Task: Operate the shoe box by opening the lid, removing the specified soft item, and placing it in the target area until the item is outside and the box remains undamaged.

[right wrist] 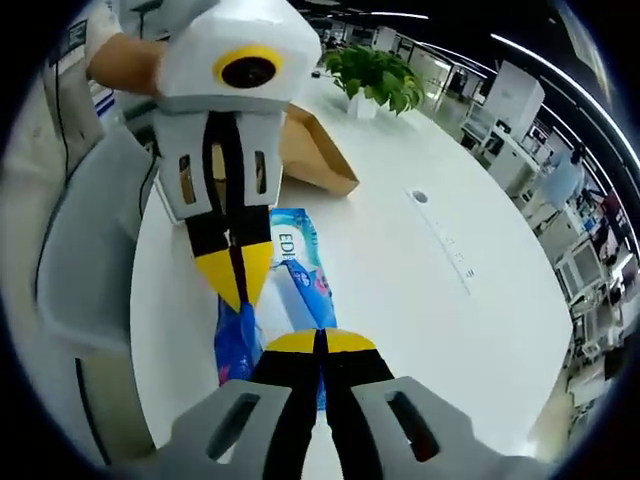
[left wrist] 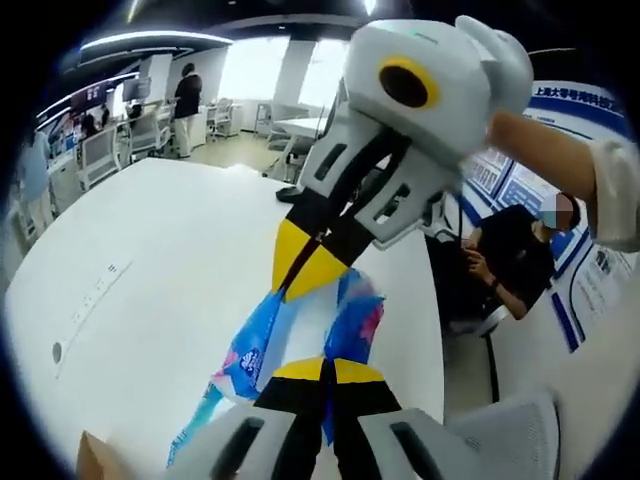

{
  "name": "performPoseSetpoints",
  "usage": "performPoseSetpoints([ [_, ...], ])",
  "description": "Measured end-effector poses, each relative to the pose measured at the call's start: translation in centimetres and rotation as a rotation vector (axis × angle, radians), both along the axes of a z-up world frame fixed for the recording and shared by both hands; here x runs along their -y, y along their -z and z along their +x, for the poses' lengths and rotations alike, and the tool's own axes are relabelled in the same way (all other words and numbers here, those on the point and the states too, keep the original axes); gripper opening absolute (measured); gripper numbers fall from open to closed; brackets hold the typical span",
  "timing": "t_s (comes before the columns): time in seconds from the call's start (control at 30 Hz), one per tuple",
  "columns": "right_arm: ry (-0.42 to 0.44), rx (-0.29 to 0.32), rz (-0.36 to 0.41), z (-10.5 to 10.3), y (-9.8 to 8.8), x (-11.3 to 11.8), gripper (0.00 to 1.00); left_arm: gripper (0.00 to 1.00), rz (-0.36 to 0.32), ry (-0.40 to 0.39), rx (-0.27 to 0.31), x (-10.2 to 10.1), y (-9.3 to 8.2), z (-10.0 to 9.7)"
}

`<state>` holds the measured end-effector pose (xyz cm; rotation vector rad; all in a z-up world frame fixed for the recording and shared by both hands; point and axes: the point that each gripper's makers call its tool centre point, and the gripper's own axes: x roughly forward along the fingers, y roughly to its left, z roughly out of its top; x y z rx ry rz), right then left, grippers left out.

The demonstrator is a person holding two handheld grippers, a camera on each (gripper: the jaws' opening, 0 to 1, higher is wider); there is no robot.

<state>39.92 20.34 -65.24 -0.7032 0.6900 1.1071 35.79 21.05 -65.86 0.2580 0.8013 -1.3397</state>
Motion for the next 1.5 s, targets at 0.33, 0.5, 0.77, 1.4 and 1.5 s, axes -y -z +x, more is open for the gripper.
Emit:
performPoseSetpoints([
  [0.33, 0.018, -0.008, -0.034, 1.4, 1.4, 2.9, 0.0, 0.0, -0.004, 0.039, -0.027, 2.8, 1.0, 0.9],
  [0.5, 0.032, -0.002, -0.044, 2.4, 1.9, 4.0, 0.0, 0.0, -0.012, 0.051, -0.044, 4.1, 1.5, 1.4],
  [0.77, 0.051, -0.002, -0.081, 3.4, 3.8, 5.7, 0.0, 0.0, -0.008, 0.081, -0.058, 6.3, 2.8, 1.8],
  [1.4, 0.061, -0.017, -0.127, 3.8, 7.7, 5.9, 0.0, 0.0, 0.035, 0.104, -0.064, 6.4, 7.1, 1.5],
  [1.5, 0.061, -0.014, -0.131, 3.8, 7.8, 6.1, 0.0, 0.0, 0.038, 0.103, -0.066, 6.3, 7.2, 1.4],
])
